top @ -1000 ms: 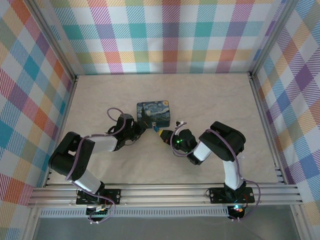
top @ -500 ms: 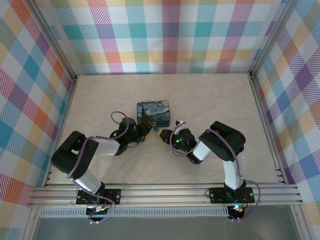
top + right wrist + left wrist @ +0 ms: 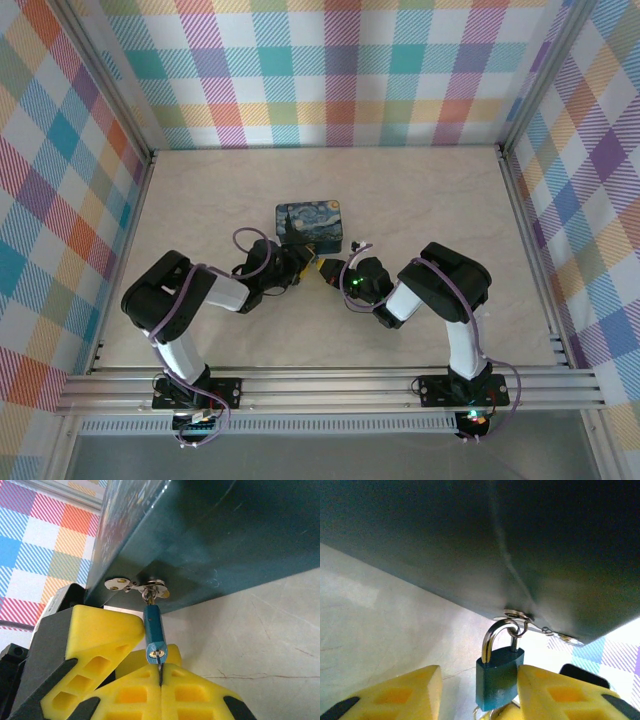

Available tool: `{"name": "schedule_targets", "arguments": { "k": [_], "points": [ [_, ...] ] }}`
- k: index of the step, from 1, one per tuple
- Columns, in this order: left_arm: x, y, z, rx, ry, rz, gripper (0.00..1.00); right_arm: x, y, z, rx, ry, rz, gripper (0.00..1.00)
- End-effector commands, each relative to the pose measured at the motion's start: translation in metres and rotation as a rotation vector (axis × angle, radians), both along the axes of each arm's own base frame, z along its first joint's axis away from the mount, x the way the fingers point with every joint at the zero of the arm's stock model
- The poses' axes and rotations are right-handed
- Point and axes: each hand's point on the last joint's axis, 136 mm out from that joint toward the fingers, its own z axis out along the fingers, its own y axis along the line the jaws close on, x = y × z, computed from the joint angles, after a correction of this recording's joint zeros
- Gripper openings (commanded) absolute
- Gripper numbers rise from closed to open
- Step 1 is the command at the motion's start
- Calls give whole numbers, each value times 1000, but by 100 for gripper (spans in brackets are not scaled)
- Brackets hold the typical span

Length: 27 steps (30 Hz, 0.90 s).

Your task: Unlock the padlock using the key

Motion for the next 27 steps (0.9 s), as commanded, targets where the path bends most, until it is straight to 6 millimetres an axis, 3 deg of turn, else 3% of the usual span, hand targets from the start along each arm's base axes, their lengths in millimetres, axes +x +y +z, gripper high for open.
{"name": "schedule_targets", "arguments": {
  "k": [1, 10, 18, 21, 27],
  "points": [
    [9, -6, 5, -20, -32, 16, 39, 3, 8, 10, 45, -18, 6, 0],
    [13, -13, 1, -46, -35, 11, 30, 4, 9, 10, 59, -8, -2, 0],
    [11, -17, 0, -44, -39, -10, 10, 7, 6, 10, 63, -7, -25, 0],
    [11, -18, 0, -45, -37, -11, 3, 9, 4, 12, 68, -17, -33, 12],
    [8, -15, -4, -31, -21, -5, 0, 11, -6, 17, 70, -39, -46, 29]
  ]
}}
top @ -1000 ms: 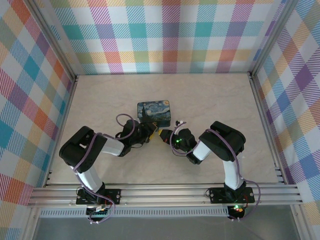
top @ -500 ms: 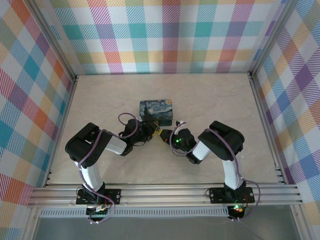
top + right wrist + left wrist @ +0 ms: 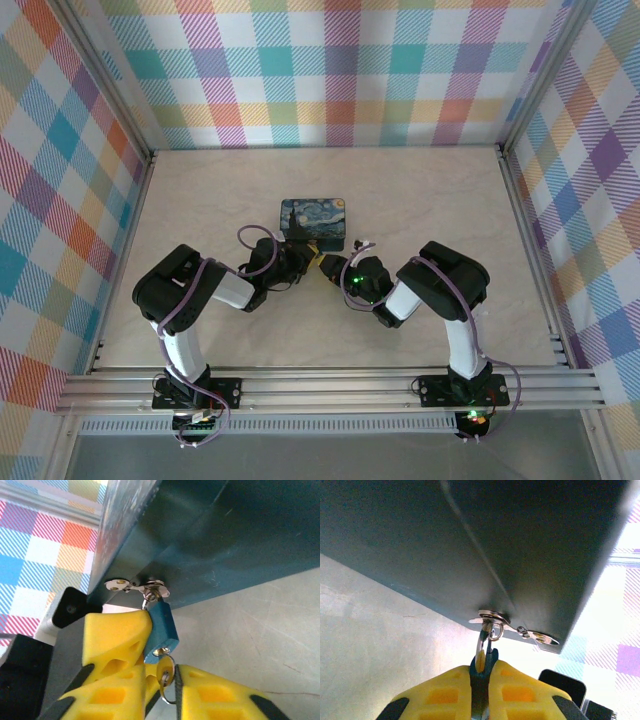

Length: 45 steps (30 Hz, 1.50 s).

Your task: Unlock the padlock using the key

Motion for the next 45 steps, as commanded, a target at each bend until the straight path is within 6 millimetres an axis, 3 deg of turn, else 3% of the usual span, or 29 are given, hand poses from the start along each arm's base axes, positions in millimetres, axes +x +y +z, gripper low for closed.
{"name": "schedule_targets", "arguments": {
  "k": [1, 10, 17, 24, 32, 36, 41, 45],
  "points": [
    [-5, -3, -10, 14, 43, -7, 0, 1, -4, 15, 32, -52, 1, 33],
    [-7, -4, 8, 14, 95, -7, 0, -11, -44, 8, -166, -112, -39, 62],
    [-11, -5, 17, 10, 146, -9, 0, -20, -43, 39, -559, -425, 163, 75],
    [-13, -8, 19, -12, 186, -13, 0, -33, -36, 73, -922, -915, 379, 75],
    [-15, -9, 21, -15, 212, -19, 0, -43, -29, 51, -1183, -1255, 519, 76],
    [-15, -10, 22, -22, 216, -21, 0, -36, -21, 40, -1247, -1294, 538, 77],
    [-16, -10, 23, -19, 222, -22, 0, -29, -10, 39, -1241, -1290, 528, 76],
    [-16, -11, 24, -25, 226, -22, 0, -25, -6, 37, -1228, -1276, 518, 66]
  ]
}}
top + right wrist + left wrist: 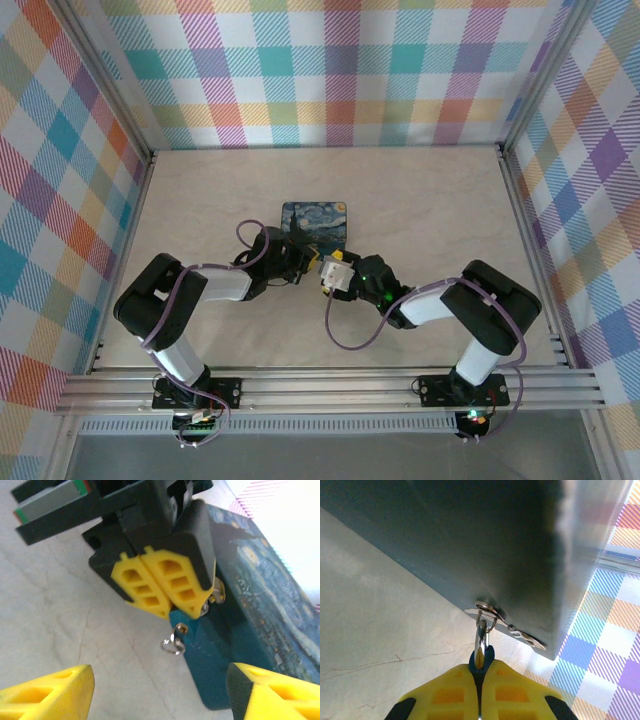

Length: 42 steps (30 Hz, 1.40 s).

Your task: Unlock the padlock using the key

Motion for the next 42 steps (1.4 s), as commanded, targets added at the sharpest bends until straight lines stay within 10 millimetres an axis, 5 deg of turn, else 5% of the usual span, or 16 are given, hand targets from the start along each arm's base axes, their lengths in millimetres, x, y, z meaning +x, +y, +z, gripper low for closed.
{"name": "schedule_targets", "arguments": {
  "k": [1, 23, 30, 37, 42],
  "points": [
    [-4, -8, 14, -33, 5, -25, 0, 8, 12, 21, 60, -63, 5, 63],
    [-5, -8, 13, -34, 15, -27, 0, 21, 17, 12, 73, -30, -45, 8],
    [-5, -10, 14, -42, 16, -30, 0, 21, 15, 5, 54, -18, -56, 8],
    [-5, -9, 12, -37, 21, -27, 0, 14, 13, 3, 33, -35, -23, 28],
    [-5, -9, 12, -37, 20, -26, 0, 11, 11, -1, 4, -36, -7, 32]
  ]
}}
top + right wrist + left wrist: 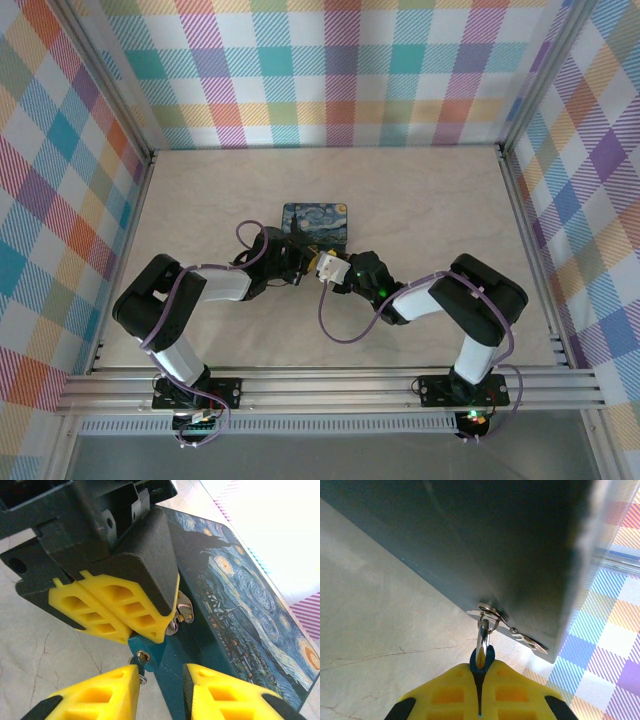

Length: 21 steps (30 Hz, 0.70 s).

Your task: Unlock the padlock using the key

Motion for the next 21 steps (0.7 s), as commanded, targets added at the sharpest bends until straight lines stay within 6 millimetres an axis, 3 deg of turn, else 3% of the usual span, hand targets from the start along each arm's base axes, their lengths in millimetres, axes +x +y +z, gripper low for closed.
{"name": "schedule_targets", "arguments": {
  "k": [1, 10, 21],
  "points": [
    [-2, -8, 12, -27, -7, -24, 0, -10, 3, -4, -16, 0, 51, 33],
    [-2, -8, 11, -26, -4, -25, 0, -21, -2, 2, -17, -9, 73, 33],
    [-2, -9, 11, -28, -2, -28, 0, -12, 12, 2, -10, -28, 76, 32]
  ]
}}
